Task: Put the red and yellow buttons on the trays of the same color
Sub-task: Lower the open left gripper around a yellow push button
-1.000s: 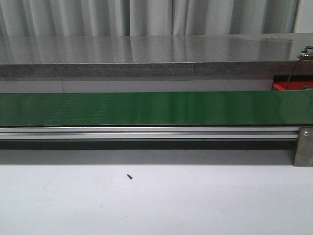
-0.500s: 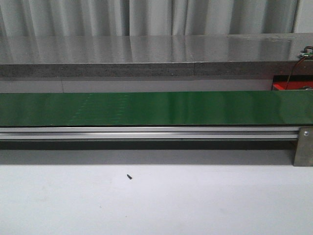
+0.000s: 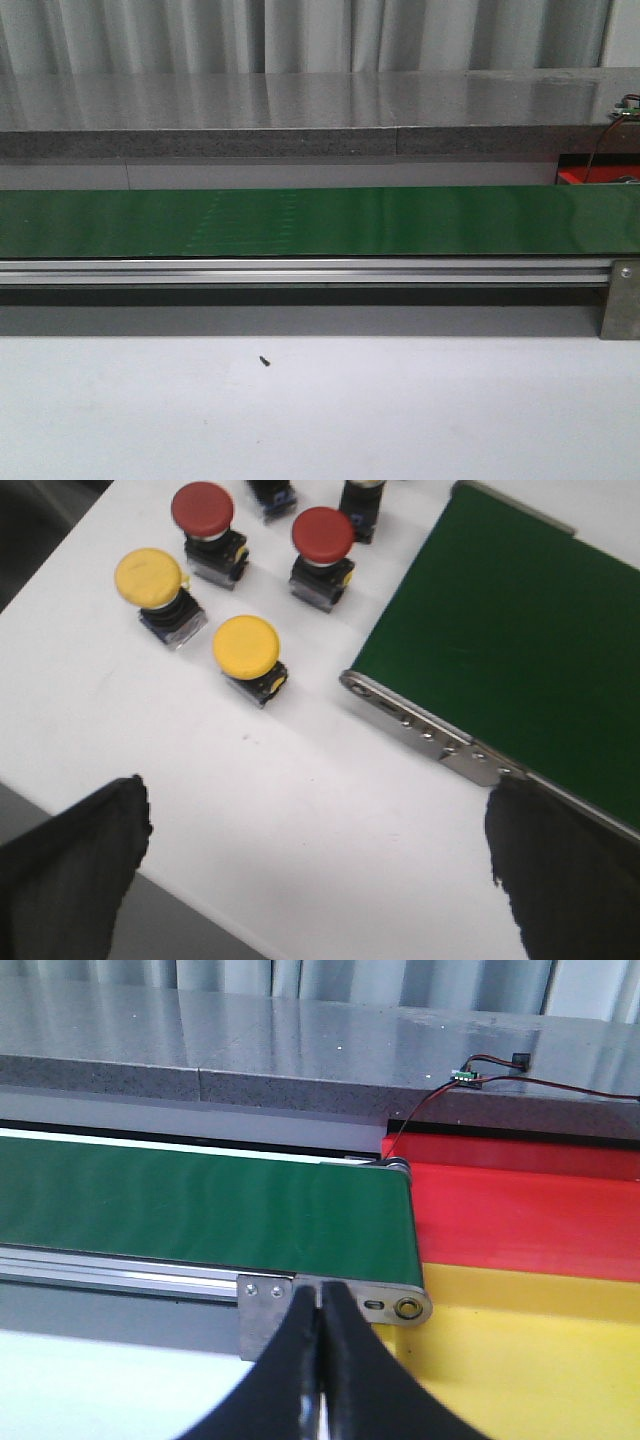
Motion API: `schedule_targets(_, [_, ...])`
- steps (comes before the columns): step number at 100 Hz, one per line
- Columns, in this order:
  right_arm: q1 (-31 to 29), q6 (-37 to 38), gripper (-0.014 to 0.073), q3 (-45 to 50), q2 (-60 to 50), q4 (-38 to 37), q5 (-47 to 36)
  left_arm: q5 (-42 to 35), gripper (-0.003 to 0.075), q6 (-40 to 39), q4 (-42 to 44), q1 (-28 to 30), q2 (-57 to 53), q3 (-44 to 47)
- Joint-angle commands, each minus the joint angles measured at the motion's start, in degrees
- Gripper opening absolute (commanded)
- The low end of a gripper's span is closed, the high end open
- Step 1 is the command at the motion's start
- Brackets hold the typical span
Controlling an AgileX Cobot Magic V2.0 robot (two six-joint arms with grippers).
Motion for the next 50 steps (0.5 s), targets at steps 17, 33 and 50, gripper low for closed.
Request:
schedule_targets(17, [-0.27,-0.07,-0.0067,-1.09,-1.01,-0.51,-4.53,-5.82,0.0641,-0.61,-0.1,5.06,8.15,-2.07])
schedule_targets(33, [-0.27,-0.07,-0.0067,-1.09,-1.01,-0.51,-4.53,-8.75,0.0641,-0.61,-0.1,5.36,13.12,-2.07])
schedule_targets(50, [-0.27,-0.07,-0.0067,-1.09,-1.01,-0.51,-4.53,-11.8,0.0641,-0.61,-0.1,5.36,17.56,-2.07])
